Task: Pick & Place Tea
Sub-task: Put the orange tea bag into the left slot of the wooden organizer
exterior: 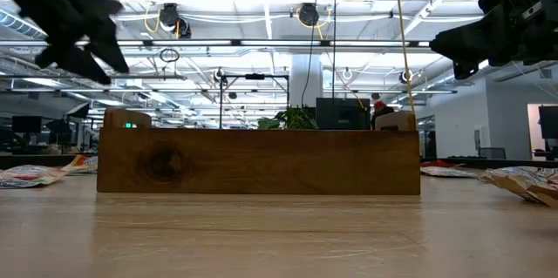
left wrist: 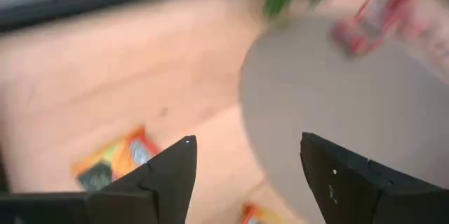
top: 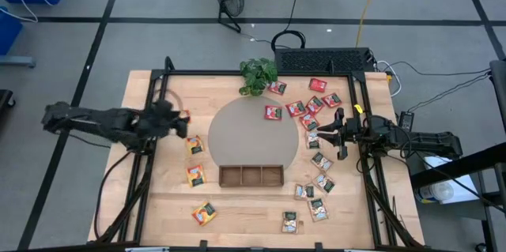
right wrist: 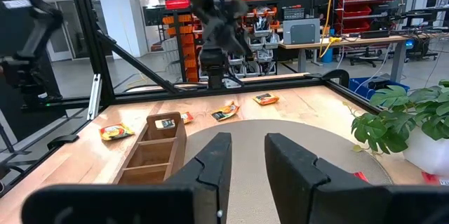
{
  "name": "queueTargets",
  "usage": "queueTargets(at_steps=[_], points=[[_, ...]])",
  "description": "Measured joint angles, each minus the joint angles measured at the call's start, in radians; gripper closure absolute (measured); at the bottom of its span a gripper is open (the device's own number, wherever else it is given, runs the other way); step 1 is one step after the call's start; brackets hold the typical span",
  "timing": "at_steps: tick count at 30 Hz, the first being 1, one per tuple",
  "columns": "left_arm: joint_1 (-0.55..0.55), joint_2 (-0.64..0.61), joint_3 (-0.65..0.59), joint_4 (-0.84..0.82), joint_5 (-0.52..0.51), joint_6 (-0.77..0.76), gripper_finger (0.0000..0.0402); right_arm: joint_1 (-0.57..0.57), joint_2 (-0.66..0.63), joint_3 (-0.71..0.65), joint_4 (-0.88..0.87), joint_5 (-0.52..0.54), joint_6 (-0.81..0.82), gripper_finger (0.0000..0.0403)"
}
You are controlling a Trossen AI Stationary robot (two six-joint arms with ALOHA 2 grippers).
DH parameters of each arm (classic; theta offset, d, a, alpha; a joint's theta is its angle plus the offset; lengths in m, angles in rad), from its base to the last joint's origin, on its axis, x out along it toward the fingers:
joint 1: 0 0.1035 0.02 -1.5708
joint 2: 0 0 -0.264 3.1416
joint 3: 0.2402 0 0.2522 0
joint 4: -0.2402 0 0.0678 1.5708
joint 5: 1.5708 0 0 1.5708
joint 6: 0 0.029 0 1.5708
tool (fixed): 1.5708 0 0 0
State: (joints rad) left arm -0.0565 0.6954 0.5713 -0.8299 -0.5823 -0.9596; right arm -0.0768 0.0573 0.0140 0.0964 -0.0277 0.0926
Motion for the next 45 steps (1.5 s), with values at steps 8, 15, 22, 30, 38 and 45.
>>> queueTargets(at_steps=[8, 15, 22, 30, 38, 45], points=[[0.449, 0.367, 0.079, -0.072, 0.315, 0.08, 0.0149, 0.0, 0.0, 0.0, 0.0, 0.0, 0.0, 0.0328], [0.663, 0.557, 0.078, 0.011, 0.399, 0.187, 0.0149, 0.0, 0.0, 0.0, 0.0, 0.0, 0.0, 0.0328], [0.722, 0.69, 0.078, 0.108, 0.476, 0.198, 0.0149, 0.0, 0.0, 0.0, 0.0, 0.0, 0.0, 0.0328], [0.746, 0.792, 0.084, 0.117, 0.479, 0.187, 0.0149, 0.0, 0.0, 0.0, 0.0, 0.0, 0.0, 0.0328], [0.744, 0.799, 0.083, 0.121, 0.482, 0.161, 0.0189, 0.0, 0.0, 0.0, 0.0, 0.0, 0.0, 0.0328], [0.74, 0.802, 0.08, 0.15, 0.484, 0.186, 0.0341, 0.0, 0.0, 0.0, 0.0, 0.0, 0.0, 0.0328]])
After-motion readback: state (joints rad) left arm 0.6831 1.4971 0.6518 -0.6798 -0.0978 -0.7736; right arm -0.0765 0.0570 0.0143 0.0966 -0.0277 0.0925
